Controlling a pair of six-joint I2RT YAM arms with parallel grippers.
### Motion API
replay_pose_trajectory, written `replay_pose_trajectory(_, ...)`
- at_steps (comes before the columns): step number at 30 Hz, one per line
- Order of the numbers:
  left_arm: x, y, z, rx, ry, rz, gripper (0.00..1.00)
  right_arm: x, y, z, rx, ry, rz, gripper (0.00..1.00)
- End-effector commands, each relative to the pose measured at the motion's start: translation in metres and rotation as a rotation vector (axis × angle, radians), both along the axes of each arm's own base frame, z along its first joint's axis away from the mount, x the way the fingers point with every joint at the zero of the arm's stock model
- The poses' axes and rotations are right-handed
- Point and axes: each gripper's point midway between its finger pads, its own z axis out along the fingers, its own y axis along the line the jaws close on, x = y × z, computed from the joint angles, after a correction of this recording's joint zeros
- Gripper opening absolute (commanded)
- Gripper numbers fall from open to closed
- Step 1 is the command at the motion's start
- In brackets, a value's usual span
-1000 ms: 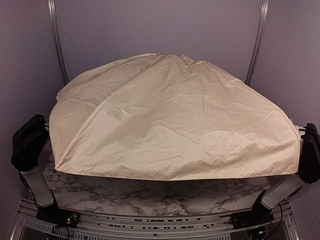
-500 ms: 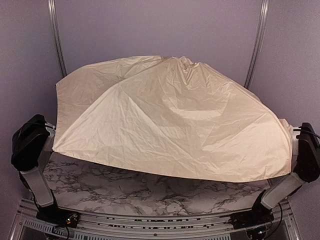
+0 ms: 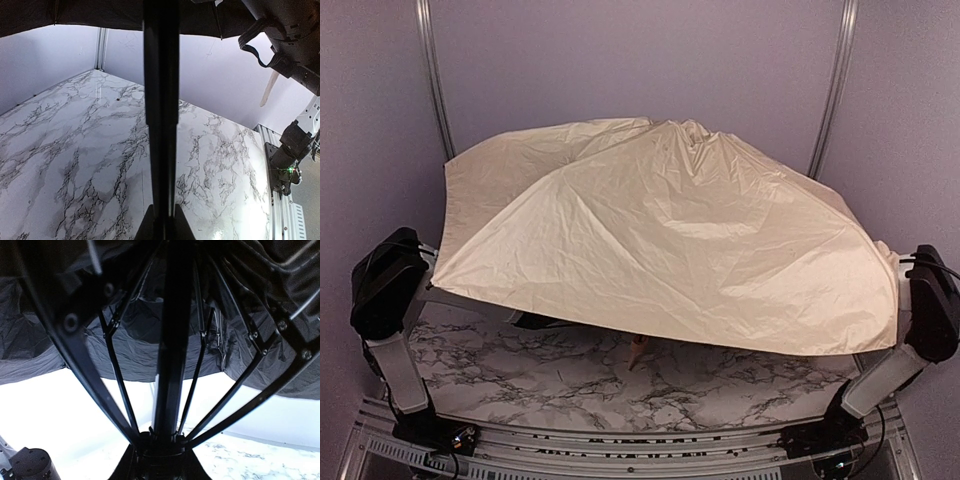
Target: Put away the umbrella
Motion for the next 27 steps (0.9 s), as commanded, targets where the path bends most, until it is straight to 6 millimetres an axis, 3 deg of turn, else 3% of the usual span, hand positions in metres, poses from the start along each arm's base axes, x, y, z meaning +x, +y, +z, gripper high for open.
replay_pose_trajectory(1,0.003,0.036,0.238,-0.608,-0.425,0.059,0.0,-0.039,0.024,-0.186,-0.448,0.36,0.149,0.12)
replay_pose_trajectory(8,0.003,0.046,0.246,-0.614,-0.451,0.075,0.0,-0.039,0.015,-0.208,-0.501,0.382,0.12,0.13)
replay_pose_trajectory(11,0.005,0.042,0.246,-0.618,-0.443,0.065,0.0,-0.051,0.027,-0.209,-0.506,0.376,0.153,0.14)
replay_pose_trajectory(16,0.015,0.029,0.233,-0.61,-0.4,0.044,0.0,-0.054,0.032,-0.208,-0.494,0.368,0.161,0.14)
replay_pose_trajectory(21,0.027,0.036,0.233,-0.605,-0.411,0.072,0.0,-0.056,0.029,-0.215,-0.515,0.383,0.153,0.15)
replay_pose_trajectory(24,0.028,0.036,0.23,-0.585,-0.416,0.063,0.0,-0.052,0.024,-0.206,-0.52,0.349,0.114,0.15)
replay_pose_trajectory(27,0.027,0.031,0.214,-0.56,-0.375,0.041,0.0,-0.041,0.023,-0.18,-0.493,0.313,0.09,0.14)
